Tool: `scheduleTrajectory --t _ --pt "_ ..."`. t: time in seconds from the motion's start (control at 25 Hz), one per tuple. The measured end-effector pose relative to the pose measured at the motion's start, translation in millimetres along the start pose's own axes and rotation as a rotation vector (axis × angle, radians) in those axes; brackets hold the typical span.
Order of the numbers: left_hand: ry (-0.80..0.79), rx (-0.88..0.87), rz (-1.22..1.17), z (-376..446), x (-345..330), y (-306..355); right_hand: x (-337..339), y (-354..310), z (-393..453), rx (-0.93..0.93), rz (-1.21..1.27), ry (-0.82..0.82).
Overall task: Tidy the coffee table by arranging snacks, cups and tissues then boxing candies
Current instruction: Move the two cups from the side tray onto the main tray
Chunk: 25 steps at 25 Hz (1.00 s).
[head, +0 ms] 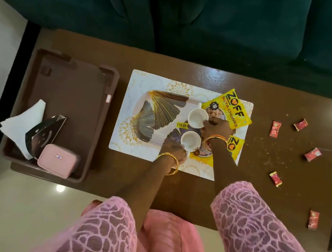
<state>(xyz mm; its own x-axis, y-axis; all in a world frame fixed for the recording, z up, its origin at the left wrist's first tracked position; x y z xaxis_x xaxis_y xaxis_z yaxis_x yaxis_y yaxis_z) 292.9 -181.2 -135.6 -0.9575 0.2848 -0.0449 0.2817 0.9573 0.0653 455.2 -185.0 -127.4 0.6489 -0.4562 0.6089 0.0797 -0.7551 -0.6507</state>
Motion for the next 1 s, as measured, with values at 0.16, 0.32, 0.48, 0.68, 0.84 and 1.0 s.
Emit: scheduleTrajectory --t 0.16,0.32,0.48,0.68,0.84,1.0 --pt "0.050 -0.019 0.014 9 -10 -1 -2 3 4 0.013 -0.025 0.011" --pt "0.061 -0.043 -0.034 13 -18 -1 -1 5 7 0.029 -0.039 0.004" --pt "0.037 -0.046 -0.046 16 -20 1 -1 5 8 0.054 -0.041 0.015" --pt "-0.005 -0.017 -0.016 11 -20 3 -2 6 5 0.054 -0.029 0.006" --pt "0.031 -0.104 0.183 5 -16 6 1 8 3 0.043 -0.008 0.047" --pt "0.183 -0.246 0.455 -7 -7 11 15 8 -10 0.052 0.022 0.186"
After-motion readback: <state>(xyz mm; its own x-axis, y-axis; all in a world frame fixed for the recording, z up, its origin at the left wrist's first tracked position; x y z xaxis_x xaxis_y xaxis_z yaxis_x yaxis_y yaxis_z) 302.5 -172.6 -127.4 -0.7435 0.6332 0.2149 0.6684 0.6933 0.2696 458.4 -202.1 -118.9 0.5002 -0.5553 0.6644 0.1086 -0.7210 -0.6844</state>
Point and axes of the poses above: each hand's wrist, its own z-axis towards the middle knuckle, its own x-axis out of the back of the hand, y = z × x, the point moved 4 cm from there along z, towards the middle knuckle, and after that the axes turned 9 degrees about x, right-handed, at the moved point
